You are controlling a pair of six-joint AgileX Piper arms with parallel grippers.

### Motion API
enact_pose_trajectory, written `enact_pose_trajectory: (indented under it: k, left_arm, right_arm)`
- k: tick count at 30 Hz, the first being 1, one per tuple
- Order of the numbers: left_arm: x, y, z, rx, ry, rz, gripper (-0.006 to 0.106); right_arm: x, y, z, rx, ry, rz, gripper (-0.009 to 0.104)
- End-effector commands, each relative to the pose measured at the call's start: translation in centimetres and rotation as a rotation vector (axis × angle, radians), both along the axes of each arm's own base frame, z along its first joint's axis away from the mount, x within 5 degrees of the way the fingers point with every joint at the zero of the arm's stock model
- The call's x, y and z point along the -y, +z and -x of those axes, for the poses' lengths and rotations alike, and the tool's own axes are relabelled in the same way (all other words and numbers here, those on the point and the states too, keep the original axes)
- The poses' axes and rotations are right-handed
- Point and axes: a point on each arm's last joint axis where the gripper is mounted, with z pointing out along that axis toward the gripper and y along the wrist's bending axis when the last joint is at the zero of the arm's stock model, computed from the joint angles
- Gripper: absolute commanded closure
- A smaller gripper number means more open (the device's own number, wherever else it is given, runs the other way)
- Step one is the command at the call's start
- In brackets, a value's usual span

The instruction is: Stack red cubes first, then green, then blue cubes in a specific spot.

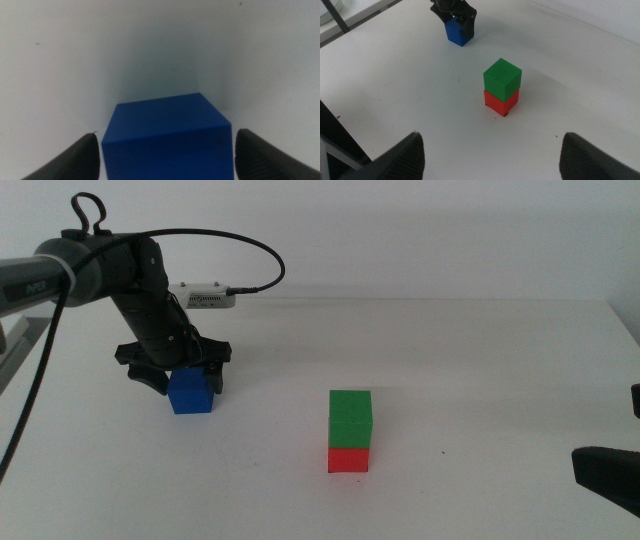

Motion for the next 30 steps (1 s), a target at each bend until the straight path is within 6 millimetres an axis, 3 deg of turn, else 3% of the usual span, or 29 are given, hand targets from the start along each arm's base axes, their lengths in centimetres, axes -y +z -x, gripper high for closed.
enact_pose_trajectory:
  k: [1,6,12,16,20,24,30]
  left_arm:
    - [0.2,0.1,-0.2,0.02,0.004,0.011,0.012]
    - [0.3,-0.1,-0.3,0.011,0.013,0.023,0.031]
    - [0.3,0.0,0.0,-0.011,0.024,0.028,0.075]
    - [0.2,2.3,0.9,-0.029,0.048,0.034,0.102]
    - [1.0,6.9,3.0,0.007,0.065,0.048,0.102]
    - [2.9,11.4,6.8,0.074,0.066,0.006,0.102]
    - [7.1,15.5,12.7,0.147,0.125,-0.039,0.102]
  right_arm:
    - [0.1,0.0,-0.1,0.013,-0.01,-0.001,0.004]
    - [0.1,0.0,-0.1,0.013,-0.01,-0.001,0.004]
    - [0.1,0.0,-0.1,0.013,-0.01,-0.001,0.004]
    - [0.1,0.0,-0.1,0.013,-0.01,-0.001,0.004]
    - [0.1,0.0,-0.1,0.013,-0.01,-0.001,0.004]
    - [0.1,0.0,-0.1,0.013,-0.01,-0.001,0.004]
    - [0.1,0.0,-0.1,0.013,-0.01,-0.001,0.004]
